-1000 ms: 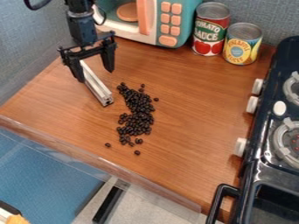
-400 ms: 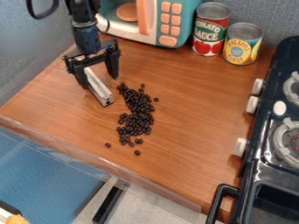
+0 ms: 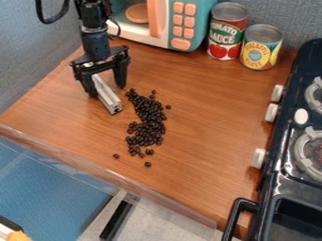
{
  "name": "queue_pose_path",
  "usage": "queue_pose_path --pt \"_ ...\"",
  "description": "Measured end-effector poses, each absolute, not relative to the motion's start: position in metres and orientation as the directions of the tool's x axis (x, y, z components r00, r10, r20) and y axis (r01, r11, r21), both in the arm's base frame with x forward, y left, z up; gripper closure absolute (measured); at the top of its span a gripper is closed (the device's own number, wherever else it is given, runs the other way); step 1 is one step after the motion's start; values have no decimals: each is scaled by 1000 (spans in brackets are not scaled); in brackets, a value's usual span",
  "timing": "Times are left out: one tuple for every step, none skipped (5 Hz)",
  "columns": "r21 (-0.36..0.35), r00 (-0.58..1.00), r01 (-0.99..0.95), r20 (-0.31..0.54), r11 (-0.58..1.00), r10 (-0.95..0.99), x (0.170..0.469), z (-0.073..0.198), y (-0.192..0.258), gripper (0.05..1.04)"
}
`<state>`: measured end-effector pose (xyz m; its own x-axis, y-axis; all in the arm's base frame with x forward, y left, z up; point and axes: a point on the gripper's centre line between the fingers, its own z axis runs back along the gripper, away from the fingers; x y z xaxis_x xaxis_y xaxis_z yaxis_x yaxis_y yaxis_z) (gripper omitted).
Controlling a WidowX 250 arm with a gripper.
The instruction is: Sweep into pile
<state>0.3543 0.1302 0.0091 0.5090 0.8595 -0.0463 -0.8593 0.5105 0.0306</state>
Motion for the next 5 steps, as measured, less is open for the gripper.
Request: queue_pose_path --pt "26 504 -862 -68 506 861 351 8 126 387" --pt "23 491 -866 -148 499 859 340 10 122 677" --pt "-8 448 -889 -223 458 866 331 34 121 697" --pt "-68 416 -908 -275 414 867 327 70 123 697" --pt "-76 366 -929 -310 361 877 322 82 124 697"
